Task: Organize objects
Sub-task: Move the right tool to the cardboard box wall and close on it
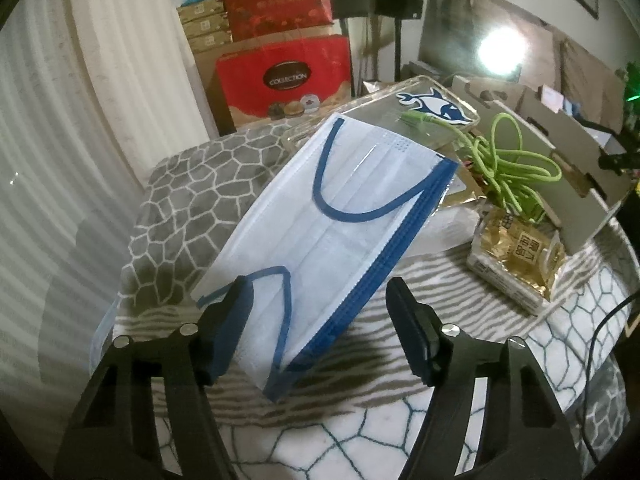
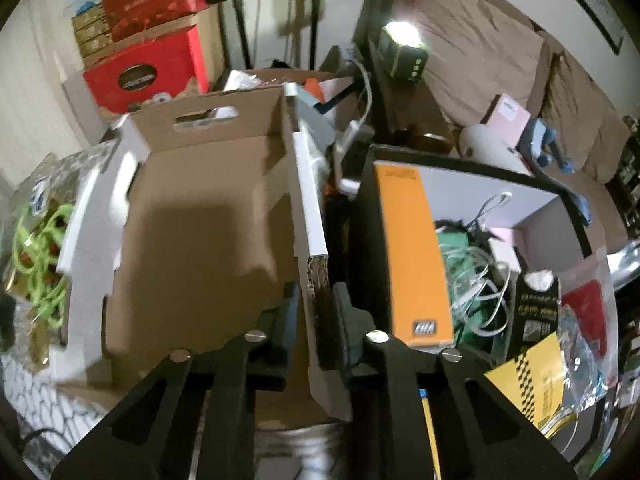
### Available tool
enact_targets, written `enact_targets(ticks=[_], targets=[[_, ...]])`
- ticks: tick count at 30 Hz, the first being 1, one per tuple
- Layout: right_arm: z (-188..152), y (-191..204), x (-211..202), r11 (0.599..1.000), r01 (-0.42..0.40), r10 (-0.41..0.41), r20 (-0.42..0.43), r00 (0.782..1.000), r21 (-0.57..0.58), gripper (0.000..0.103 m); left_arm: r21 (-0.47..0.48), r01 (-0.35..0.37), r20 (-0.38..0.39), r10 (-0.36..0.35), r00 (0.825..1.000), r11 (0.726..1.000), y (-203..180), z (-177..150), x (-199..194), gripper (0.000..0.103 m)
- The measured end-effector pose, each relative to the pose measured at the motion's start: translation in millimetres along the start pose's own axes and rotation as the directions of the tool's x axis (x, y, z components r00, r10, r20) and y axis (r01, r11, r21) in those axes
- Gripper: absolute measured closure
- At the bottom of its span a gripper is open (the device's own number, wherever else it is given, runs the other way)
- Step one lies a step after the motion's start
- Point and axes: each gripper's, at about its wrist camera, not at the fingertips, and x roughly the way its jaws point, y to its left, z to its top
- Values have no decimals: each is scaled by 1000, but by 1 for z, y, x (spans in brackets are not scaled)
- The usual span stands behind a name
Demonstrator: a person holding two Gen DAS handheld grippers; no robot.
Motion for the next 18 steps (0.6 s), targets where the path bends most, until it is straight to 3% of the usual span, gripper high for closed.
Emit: enact_targets(ticks=[3,5,9,11,13,14,18], targets=[[-11,12,-7,999,-24,24,-6,1000,-41,90,5,-4,3,4,1000,1000,0,0,0,37],[-13,12,-5,999,-18,18,-2,1000,-35,87,8,-21,5,21,1000,1000,1,1,1,30],[-12,9,10,1000,-29,29,-22,999,-10,82,30,-41,6,40,999,999,-2,2,5,29],[-12,9,21,1000,-30,29,-43,999,-8,82,45,-45,0,45,999,998,-3,2,7,40],[-13,10,26,999,-37,36,-61,997,-5,85,52,-42,-15,43,999,998,-3,2,11,62],[-14,10,27,999,-42,42,-64,997,-7,90,53,-37,-19,38,999,998,-2,1,13,66],[-23,11,22,998,-49,47,-50,998,-30,91,39,3,-19,-3,1000,999,4,1,10,89]])
